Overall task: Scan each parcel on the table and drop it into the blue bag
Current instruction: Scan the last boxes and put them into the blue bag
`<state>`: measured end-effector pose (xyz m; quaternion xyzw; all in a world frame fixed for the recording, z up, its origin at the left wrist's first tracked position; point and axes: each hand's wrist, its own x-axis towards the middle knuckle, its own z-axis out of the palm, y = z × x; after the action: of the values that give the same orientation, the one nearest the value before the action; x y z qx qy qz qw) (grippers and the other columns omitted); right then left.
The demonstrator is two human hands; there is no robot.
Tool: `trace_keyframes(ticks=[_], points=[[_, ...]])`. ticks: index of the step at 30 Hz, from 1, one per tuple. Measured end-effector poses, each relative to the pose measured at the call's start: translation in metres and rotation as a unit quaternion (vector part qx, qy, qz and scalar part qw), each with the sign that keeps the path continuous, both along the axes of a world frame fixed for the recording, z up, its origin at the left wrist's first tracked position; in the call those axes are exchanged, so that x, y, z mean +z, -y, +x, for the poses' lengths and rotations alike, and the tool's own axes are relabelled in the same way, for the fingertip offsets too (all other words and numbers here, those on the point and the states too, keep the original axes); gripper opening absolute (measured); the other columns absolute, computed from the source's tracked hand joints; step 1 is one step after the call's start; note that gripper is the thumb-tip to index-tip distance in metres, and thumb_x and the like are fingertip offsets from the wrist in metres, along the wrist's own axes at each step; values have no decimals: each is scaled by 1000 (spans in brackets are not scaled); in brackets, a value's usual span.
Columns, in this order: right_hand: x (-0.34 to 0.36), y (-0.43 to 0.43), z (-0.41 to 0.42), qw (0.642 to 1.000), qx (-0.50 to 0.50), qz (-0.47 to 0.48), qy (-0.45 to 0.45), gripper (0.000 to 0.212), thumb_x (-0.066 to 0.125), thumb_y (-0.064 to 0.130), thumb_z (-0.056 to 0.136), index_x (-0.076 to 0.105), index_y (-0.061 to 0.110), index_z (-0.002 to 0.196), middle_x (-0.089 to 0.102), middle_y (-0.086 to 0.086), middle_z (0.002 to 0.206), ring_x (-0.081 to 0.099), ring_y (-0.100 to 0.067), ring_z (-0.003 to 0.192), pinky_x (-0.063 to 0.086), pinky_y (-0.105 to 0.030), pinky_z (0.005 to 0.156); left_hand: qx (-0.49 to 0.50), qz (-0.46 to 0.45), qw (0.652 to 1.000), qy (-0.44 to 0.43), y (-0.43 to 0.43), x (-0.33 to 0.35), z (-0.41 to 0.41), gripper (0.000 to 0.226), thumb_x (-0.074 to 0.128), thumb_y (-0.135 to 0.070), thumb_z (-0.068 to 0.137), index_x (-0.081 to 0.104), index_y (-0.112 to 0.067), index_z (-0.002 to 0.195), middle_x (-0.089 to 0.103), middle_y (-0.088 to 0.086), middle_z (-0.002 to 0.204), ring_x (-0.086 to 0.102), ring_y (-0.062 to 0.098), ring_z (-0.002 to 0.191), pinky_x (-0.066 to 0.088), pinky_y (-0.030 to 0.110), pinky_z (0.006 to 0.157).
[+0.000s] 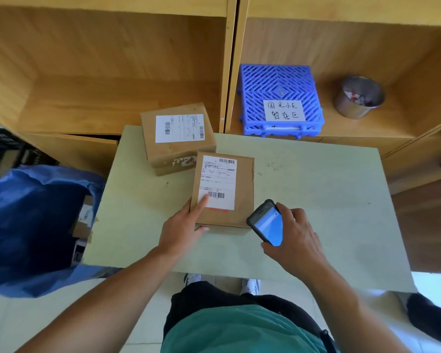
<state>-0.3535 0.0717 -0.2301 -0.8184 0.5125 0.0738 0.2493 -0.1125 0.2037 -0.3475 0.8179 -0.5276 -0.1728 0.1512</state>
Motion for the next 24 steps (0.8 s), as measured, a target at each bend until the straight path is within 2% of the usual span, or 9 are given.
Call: trace_keyframes(ticks=[3, 5, 8, 12, 15, 19, 24], points=[[5, 2, 5, 1000, 21, 4, 11, 94, 74, 43, 71, 22, 33, 148, 39, 2, 126, 51, -24, 105, 48, -41, 87, -3, -6, 1000, 4, -9, 9, -1, 101, 86, -36, 80, 25, -40, 160, 47, 0, 158, 66, 24, 117, 61, 38, 82], [8, 1, 9, 999, 36, 8, 21, 93, 74, 42, 71, 23, 32, 148, 38, 1, 125, 50, -24, 105, 48, -40, 86, -2, -16, 1000, 17, -18, 18, -2, 104, 88, -36, 78, 24, -42, 159, 46, 0, 159, 65, 25, 119, 63, 42, 80], [15, -4, 22, 996, 77, 17, 35, 92, 74, 42, 72, 23, 32, 148, 38, 1, 125, 51, -25, 105, 46, -36, 81, 17, -7, 999, 49, -43, 35, -3, 109, 92, -38, 72, 25, -39, 158, 51, 6, 155, 69, 28, 111, 65, 44, 69], [22, -19, 60, 988, 124, 27, 84, 92, 75, 42, 70, 25, 31, 147, 38, 2, 122, 51, -26, 105, 50, -39, 83, 75, 3, 995, 65, -85, 52, 5, 116, 96, -38, 64, 27, -38, 157, 60, 11, 143, 70, 30, 99, 64, 42, 64], [27, -42, 98, 984, 141, 41, 102, 91, 74, 42, 72, 25, 30, 147, 36, 4, 119, 50, -25, 104, 51, -40, 83, 119, 2, 991, 59, -122, 55, 20, 117, 96, -35, 66, 24, -40, 158, 61, 11, 140, 69, 30, 102, 63, 42, 70], [28, -84, 154, 981, 158, 45, 106, 91, 75, 36, 69, 29, 29, 147, 33, 8, 113, 51, -24, 100, 51, -38, 80, 141, -13, 989, 52, -167, 50, 65, 120, 89, -34, 76, 5, -48, 161, 54, 10, 149, 65, 32, 116, 61, 42, 82], [25, -143, 229, 980, 164, 47, 106, 91, 77, 34, 67, 32, 30, 145, 33, 9, 114, 53, -24, 100, 50, -37, 78, 168, -20, 984, 57, -230, 42, 134, 115, 85, -36, 80, 3, -50, 160, 50, 9, 153, 61, 33, 118, 59, 47, 86]])
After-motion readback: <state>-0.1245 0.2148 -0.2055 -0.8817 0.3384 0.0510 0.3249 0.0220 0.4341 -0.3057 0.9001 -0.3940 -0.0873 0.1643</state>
